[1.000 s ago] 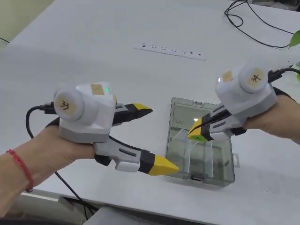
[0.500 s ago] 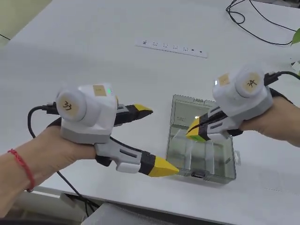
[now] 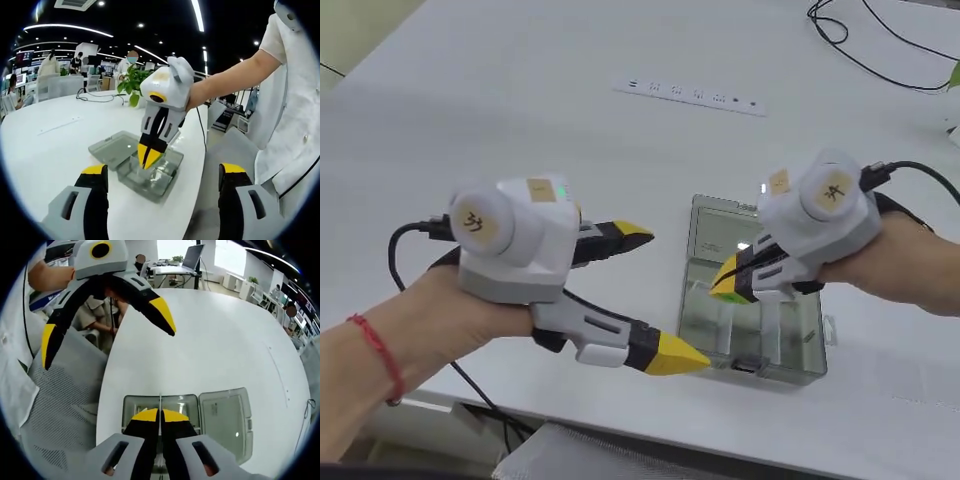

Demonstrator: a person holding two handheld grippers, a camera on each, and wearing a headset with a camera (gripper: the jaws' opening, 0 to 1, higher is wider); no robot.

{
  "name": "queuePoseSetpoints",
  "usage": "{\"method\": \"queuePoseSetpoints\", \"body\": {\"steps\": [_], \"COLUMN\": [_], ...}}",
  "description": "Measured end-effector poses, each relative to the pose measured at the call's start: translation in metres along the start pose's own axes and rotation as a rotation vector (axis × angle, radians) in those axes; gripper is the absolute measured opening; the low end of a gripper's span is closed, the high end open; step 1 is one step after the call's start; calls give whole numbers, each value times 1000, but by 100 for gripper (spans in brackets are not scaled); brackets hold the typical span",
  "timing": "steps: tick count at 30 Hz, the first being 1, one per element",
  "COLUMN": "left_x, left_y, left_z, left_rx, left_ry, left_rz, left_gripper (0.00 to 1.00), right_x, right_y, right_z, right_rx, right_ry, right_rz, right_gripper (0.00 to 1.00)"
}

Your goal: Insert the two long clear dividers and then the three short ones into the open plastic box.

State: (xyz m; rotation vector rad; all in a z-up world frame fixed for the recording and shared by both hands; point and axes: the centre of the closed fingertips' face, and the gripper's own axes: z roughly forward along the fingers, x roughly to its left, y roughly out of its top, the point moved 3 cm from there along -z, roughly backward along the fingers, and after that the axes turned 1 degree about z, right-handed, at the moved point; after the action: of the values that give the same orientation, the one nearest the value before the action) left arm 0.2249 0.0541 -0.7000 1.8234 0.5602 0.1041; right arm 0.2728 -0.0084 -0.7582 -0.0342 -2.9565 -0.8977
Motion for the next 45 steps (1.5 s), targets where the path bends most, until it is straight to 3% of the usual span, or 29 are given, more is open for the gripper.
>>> {"method": "queuePoseSetpoints", "body": {"steps": [11,18,29,45], "left_x": [-1,-2,-2,-5], "left_y": [-1,-1,0,2], "left_z": [1,3,2,4], "left_rx": [2,2,1,4], "left_ry": [-4,-5,-3,-7], "left_rz": [-4,-3,0,2], "left_gripper": [93,94,94,93], "right_x": [5,0,-1,0], "right_y": [-2,-8,-13,-17], "right_z": [9,13,23,27], "right_rx": [22,40,99,105], "right_ry": [6,17,27,21], "right_rz": [-8,-6,-56,-45], "right_gripper": [3,3,3,3]}}
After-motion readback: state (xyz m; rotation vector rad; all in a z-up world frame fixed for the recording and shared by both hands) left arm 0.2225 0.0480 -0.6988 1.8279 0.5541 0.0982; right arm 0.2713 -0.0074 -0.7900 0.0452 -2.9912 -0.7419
